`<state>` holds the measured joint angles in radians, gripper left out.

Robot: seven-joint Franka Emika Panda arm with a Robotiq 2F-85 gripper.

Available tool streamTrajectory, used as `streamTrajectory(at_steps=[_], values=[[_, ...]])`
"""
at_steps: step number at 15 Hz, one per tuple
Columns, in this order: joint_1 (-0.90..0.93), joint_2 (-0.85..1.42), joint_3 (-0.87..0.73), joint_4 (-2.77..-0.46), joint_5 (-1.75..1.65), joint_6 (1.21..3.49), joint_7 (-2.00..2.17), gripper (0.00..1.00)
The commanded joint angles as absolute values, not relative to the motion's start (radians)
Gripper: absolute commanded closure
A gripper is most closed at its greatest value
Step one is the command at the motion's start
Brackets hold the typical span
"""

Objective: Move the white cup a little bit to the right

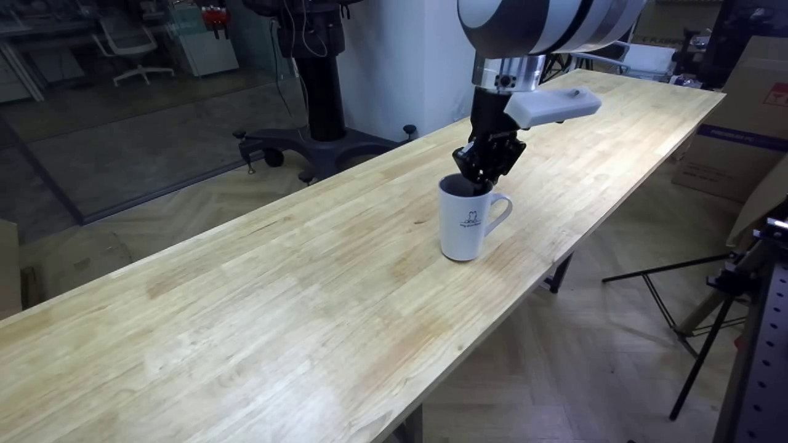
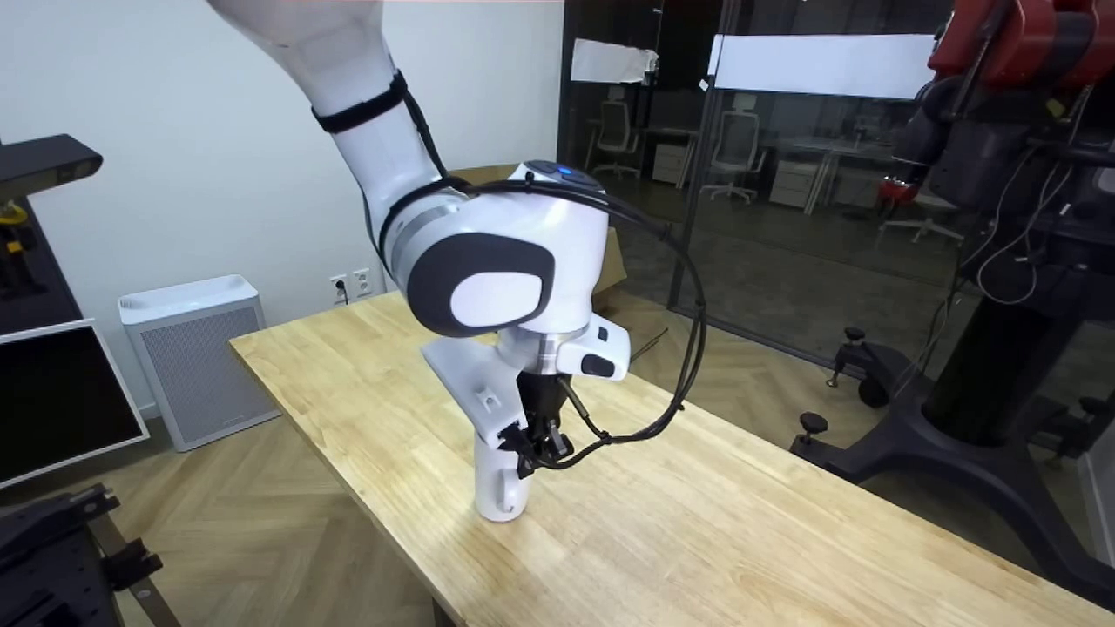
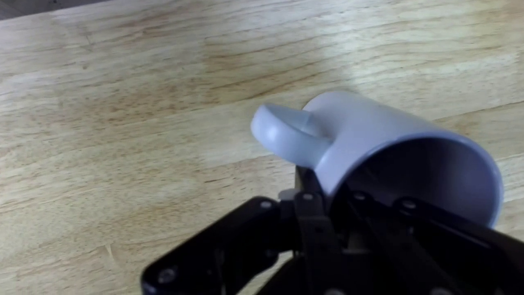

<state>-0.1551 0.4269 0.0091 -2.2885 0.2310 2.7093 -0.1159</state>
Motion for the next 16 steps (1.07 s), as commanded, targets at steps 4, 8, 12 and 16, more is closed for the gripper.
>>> streamTrajectory(at_steps=[4,8,12,16], values=[[-0.111,0.452,-0.016,-2.257,0.193,2.735,-0.033,0.97],[-0.091,0.453,-0.028,-2.258,0.179,2.745,-0.007,0.64],[-0.054,0.448,-0.048,-2.269,0.144,2.768,0.041,0.38],[-0.001,0.418,-0.083,-2.299,0.088,2.792,0.101,0.12]])
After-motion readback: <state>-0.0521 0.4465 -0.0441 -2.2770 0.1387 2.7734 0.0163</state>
